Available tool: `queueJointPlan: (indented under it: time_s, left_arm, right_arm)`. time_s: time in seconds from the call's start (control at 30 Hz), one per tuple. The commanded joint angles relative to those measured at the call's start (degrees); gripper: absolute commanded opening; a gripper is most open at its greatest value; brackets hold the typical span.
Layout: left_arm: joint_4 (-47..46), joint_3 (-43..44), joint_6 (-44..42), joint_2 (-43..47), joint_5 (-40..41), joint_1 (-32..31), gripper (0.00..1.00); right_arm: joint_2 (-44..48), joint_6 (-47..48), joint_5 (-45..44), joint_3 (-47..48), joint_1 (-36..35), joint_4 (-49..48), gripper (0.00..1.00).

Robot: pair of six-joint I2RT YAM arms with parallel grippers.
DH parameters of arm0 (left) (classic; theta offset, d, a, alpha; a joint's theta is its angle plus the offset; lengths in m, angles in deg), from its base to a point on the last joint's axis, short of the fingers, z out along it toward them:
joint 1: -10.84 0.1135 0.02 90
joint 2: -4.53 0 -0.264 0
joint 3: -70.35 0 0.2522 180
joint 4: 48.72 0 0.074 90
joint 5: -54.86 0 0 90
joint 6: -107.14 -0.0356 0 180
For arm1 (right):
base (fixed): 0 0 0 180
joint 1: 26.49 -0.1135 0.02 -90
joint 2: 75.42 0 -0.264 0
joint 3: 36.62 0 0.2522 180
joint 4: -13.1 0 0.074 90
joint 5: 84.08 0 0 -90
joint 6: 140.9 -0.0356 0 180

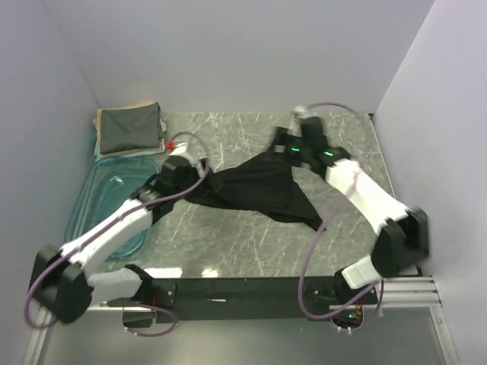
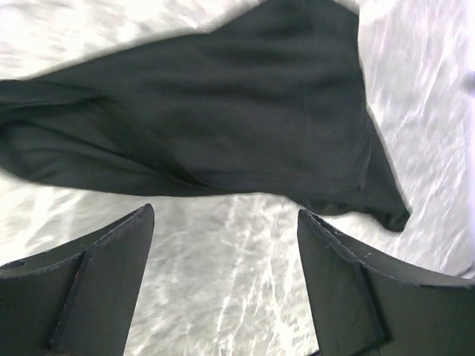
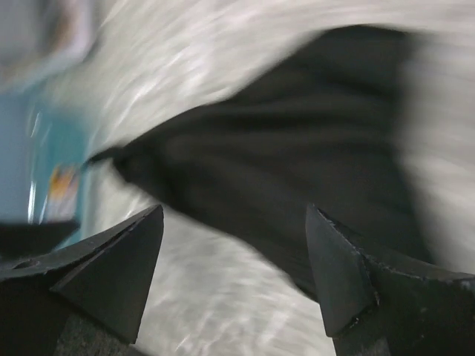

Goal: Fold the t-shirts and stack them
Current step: Flatten the tshirt out

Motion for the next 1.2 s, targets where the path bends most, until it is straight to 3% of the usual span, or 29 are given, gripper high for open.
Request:
queueJointPlan:
  time_s: [0.0, 0.1, 0.23, 0.4, 0.47, 0.77, 0.97, 1.07, 1.1, 1.13, 1.17]
  left_arm:
    - [-3.54, 10.04, -3.87, -7.78, 0.84, -5.67, 0.82]
    - [-2.75, 17.17, -6.86, -19.20, -0.21, -10.95, 0.81]
    - [3.04, 35.62, -12.29, -38.27, 1.80, -18.59, 0.75]
    - [14.99, 57.05, -15.91, -56.02, 7.07, -25.62, 0.72]
    - [16.67, 60.69, -16.44, -59.64, 8.30, -27.21, 0.70]
    - [21.95, 61.94, -12.05, -63.53, 21.40, -29.24, 0.67]
    - [24.14, 59.48, -8.80, -61.86, 25.36, -28.89, 0.56]
    - [21.70, 56.50, -8.97, -59.49, 23.79, -28.19, 0.41]
    - [21.51, 55.53, -8.71, -58.87, 23.43, -27.93, 0.31]
    - [21.77, 55.43, -8.10, -57.82, 22.82, -27.23, 0.12]
    - [22.03, 55.26, -7.57, -57.38, 22.73, -26.96, 0.04]
  right_arm:
    - [14.53, -6.27, -7.79, -12.75, 11.38, -2.47, 0.84]
    - [23.67, -7.17, -9.02, -22.87, 18.17, -0.63, 0.85]
    - [32.73, -6.12, -11.13, -31.48, 28.36, 2.62, 0.89]
    - [38.20, -3.13, -10.53, -33.96, 34.01, 3.94, 0.92]
    - [37.76, -2.60, -8.34, -34.58, 35.50, 3.60, 0.92]
    - [34.07, -1.90, -1.46, -36.51, 37.62, 0.61, 0.91]
    - [35.12, -1.72, -2.61, -36.77, 37.80, 0.69, 0.91]
    - [35.12, -1.28, -2.78, -37.04, 37.80, 0.69, 0.91]
    - [34.95, -1.02, -2.26, -37.04, 37.80, 0.69, 0.91]
    - [34.60, -0.76, -2.08, -36.95, 37.88, 0.87, 0.91]
    - [34.33, -0.41, -1.91, -36.95, 37.80, 0.96, 0.91]
